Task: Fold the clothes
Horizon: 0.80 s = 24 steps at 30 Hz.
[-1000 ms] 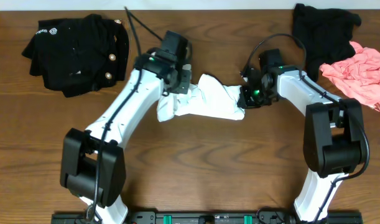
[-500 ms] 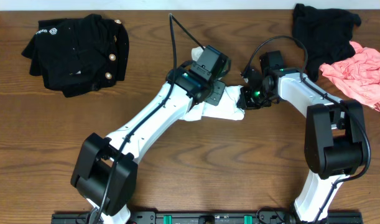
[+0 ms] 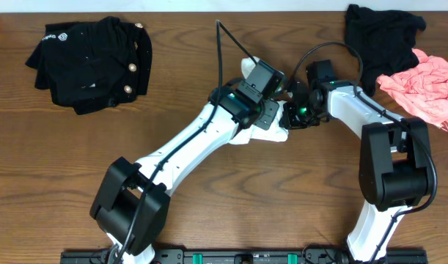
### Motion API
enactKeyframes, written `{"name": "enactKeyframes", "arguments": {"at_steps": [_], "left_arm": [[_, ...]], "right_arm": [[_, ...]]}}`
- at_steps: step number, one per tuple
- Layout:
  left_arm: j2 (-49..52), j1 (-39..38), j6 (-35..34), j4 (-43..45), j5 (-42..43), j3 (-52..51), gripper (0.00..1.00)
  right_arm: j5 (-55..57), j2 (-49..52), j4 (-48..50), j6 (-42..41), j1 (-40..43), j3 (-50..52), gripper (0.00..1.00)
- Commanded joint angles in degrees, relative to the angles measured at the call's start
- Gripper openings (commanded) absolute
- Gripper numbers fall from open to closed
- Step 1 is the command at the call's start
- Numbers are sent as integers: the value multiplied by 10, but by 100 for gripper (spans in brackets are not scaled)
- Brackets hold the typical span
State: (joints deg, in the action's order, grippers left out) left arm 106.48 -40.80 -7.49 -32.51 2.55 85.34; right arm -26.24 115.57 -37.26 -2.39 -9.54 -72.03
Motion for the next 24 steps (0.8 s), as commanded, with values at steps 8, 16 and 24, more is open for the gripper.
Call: {"name": "enactKeyframes", "arguments": {"at_steps": [8, 16, 24], "left_arm": [[10, -4, -2, 9, -7, 18, 6], [10, -4, -2, 9, -7, 18, 6], [10, -4, -3, 9, -7, 18, 6]], "right_arm": [[-6, 16, -9, -16, 3, 19, 1], [-29, -37, -23, -38, 46, -43, 1], [-32, -122, -28, -49, 94, -89, 1]]}}
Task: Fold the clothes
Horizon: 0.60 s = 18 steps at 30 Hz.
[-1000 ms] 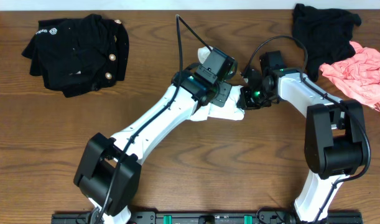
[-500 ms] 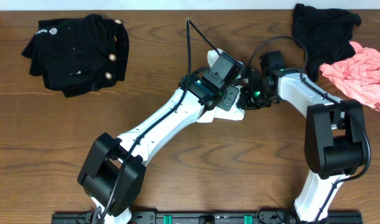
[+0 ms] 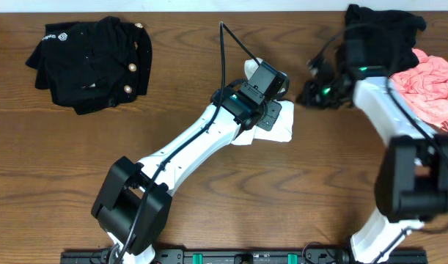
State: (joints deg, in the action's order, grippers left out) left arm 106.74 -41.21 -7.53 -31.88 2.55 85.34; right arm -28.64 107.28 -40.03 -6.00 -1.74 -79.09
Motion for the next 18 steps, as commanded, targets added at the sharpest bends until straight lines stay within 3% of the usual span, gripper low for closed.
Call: {"name": "enactKeyframes", "arguments": {"at_steps": [1, 6, 7, 8, 10, 11, 14, 18], "left_arm": [[7, 0, -3, 3, -7, 18, 6], [7, 0, -3, 3, -6, 18, 6], [7, 0, -3, 3, -3, 18, 13], [7, 0, -3, 4, 3, 18, 35], [7, 0, -3, 9, 28, 18, 61], [7, 0, -3, 12, 39, 18, 69], [7, 0, -2, 30, 80, 18, 81], [7, 0, -2, 45, 92, 18, 86]], "right_arm": [[-8, -48, 0, -12, 19, -19, 1], [-10, -69, -3, -13, 37, -19, 1], [-12, -69, -4, -12, 40, -19, 1], [-17, -69, -5, -12, 41, -19, 1], [-19, -69, -7, -12, 44, -19, 1], [-19, -69, -7, -12, 44, -19, 1], [-19, -69, -6, -12, 44, -19, 1], [-19, -69, -7, -12, 45, -19, 1]]}}
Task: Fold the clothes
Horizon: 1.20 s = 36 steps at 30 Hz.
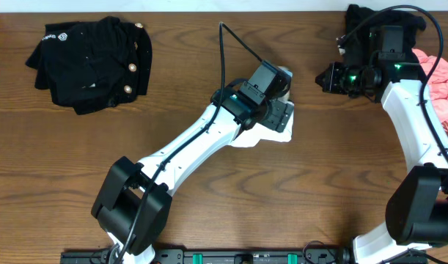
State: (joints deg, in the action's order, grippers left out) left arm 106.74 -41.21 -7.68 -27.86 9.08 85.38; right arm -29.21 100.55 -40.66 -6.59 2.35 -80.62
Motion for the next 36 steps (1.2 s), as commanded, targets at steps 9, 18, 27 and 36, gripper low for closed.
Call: {"name": "enactKeyframes", "arguments": {"at_steps": [9, 18, 27, 36], "left_arm": [[-52, 48, -2, 5, 24, 18, 93], [-192, 235, -45, -44, 19, 18, 97], [-206, 365, -45, -138, 19, 17, 97], [-203, 373, -42, -141, 19, 17, 97]], "right_arm": [[-42, -2, -18, -6, 0, -3, 1], [2, -1, -122, 39, -96, -2, 5], [121, -1, -108, 10, -226, -2, 47], [149, 50, -45, 6, -281, -2, 55]]}}
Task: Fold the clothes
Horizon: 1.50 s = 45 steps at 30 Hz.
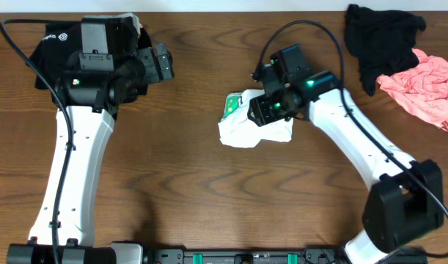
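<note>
A small white garment (pixel 245 132) lies crumpled at the table's centre, with a green print showing at its upper left. My right gripper (pixel 259 110) is down on its upper right part; the wrist hides the fingers. My left gripper (pixel 163 62) hovers at the far left, at the right edge of a folded black garment with gold buttons (pixel 44 44), and its fingers look spread with nothing between them. The left arm covers most of that black pile.
A loose black garment (pixel 381 33) lies at the back right corner. A crumpled pink garment (pixel 429 88) sits beside it at the right edge. Cables loop from both wrists over the table.
My left arm has gone from the white garment to the black pile at the far left. My right arm has come from the back right to the white garment, which now lies slightly further left with a green print showing.
Both grippers were together at the white garment in the centre. Then the right arm stood away toward the back right while the left stayed on the garment. Now the arms have swapped: the right is on the white garment and the left is over the black pile.
</note>
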### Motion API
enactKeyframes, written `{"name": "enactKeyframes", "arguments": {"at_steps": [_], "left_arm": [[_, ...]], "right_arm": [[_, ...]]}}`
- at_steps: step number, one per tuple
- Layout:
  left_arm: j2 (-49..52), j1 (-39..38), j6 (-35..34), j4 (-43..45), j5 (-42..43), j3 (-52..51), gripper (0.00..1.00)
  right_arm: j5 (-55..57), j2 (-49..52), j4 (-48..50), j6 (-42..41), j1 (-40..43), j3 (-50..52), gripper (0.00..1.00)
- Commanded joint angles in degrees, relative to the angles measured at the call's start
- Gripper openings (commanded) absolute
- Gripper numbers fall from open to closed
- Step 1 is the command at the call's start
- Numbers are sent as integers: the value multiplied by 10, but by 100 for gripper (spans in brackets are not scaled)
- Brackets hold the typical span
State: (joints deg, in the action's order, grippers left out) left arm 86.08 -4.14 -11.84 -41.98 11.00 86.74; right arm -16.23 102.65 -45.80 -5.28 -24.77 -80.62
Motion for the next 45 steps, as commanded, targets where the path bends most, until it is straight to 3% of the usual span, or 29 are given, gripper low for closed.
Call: {"name": "enactKeyframes", "arguments": {"at_steps": [1, 4, 6, 8, 11, 17, 26, 37, 45], "left_arm": [[3, 2, 0, 0, -1, 4, 97], [3, 2, 11, -2, -1, 4, 97], [3, 2, 11, -5, -1, 4, 97], [4, 2, 13, -7, -1, 4, 97], [4, 2, 13, -6, -1, 4, 97], [4, 2, 13, -6, -1, 4, 97], [4, 2, 17, -4, -3, -3, 97], [24, 2, 17, -7, -12, -3, 97], [37, 2, 17, -6, -12, -3, 97]], "right_arm": [[19, 37, 9, -7, -11, -2, 55], [19, 58, 16, -7, -14, -2, 51], [19, 65, 17, -7, -15, -2, 41], [19, 67, 17, -7, -15, -2, 17], [19, 66, 17, -7, -14, -2, 1], [9, 57, -12, -14, -6, -5, 1], [27, 4, -169, -37, 29, -7, 1], [30, -30, -243, -37, 117, -2, 1], [80, -29, -318, -40, 121, 9, 1]]}}
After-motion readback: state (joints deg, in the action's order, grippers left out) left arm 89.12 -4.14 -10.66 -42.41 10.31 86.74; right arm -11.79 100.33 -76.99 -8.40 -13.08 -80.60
